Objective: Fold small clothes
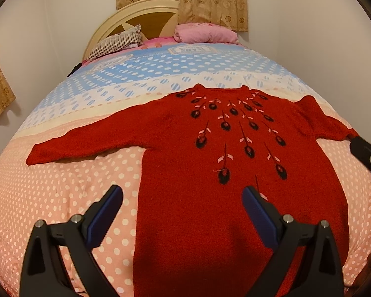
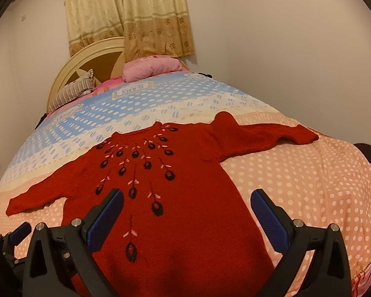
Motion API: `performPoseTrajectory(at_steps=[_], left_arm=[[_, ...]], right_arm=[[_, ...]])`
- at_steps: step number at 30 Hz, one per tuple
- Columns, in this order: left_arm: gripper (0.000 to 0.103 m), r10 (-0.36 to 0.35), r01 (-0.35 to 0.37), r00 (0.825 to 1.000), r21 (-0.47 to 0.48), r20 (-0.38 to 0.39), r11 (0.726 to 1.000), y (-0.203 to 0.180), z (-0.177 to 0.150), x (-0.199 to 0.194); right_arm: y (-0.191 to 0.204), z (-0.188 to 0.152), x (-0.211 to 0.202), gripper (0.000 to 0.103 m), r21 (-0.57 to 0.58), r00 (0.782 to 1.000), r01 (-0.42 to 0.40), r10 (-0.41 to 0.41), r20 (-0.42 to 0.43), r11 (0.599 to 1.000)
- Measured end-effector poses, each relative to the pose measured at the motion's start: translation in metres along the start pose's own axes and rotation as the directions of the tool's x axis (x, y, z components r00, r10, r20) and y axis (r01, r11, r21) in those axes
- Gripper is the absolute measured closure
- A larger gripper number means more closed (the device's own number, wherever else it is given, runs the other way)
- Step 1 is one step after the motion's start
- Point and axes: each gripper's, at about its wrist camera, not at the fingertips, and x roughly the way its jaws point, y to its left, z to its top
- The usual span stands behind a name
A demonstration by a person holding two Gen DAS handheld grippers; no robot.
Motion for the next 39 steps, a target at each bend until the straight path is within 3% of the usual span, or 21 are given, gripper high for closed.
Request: performPoseTrajectory(at_steps=[9, 13, 20, 23, 27, 29, 32, 35, 39], left_arm=[[0.004, -0.032, 0.031, 0.999, -0.041, -0.023, 0.999, 0.012, 0.007, 0.031], [0.004, -0.007, 0.007, 1.0, -0.04, -0.013, 0.999, 0.013, 0.014, 0.046], [0.004, 0.077, -0.076, 0.997, -0.052, 0.024, 0.996, 0.016, 0.026, 0.081], [0.004, 0.077, -0.075, 0.997, -0.076, 0.016, 0.994, 0.018, 0.027, 0.095], [0.004, 0.051, -0.051, 0.999, -0.117, -0.004, 0.992, 0.021, 0.021, 0.109], [0.004, 0.033, -0.039, 0.998, -0.131, -0.047, 0.991, 0.023, 0.018, 0.117], [0.003, -0.008, -0.008, 0.996, -0.176, -0.091, 0.984, 0.03, 0.016, 0.127], [0.001, -0.01, -0.008, 0.995, -0.178, -0.098, 0.984, 0.029, 0.015, 0.128], [0.0, 0.006, -0.023, 0.994, -0.154, -0.112, 0.988, 0.024, 0.015, 0.131]], right_arm=[[-0.086, 0.032, 0.045, 0.001, 0.11, 0.99, 0.142, -0.14, -0.026, 0.984], [-0.133, 0.052, 0.075, 0.001, 0.155, 0.972, 0.236, -0.23, -0.054, 0.959], [-0.193, 0.08, 0.115, 0.001, 0.155, 0.924, 0.379, -0.382, -0.012, 0.912], [-0.224, 0.088, 0.133, 0.005, 0.203, 0.928, 0.37, -0.371, -0.034, 0.907], [-0.285, 0.095, 0.16, 0.044, 0.342, 0.95, 0.313, -0.29, -0.116, 0.886], [-0.325, 0.091, 0.172, 0.046, 0.463, 0.953, 0.301, -0.253, -0.165, 0.834], [-0.356, 0.087, 0.183, 0.046, 0.551, 0.964, 0.265, -0.198, -0.18, 0.791], [-0.367, 0.091, 0.202, 0.046, 0.562, 0.964, 0.253, -0.159, -0.211, 0.788], [-0.369, 0.093, 0.235, 0.046, 0.558, 0.95, 0.276, -0.133, -0.283, 0.782]])
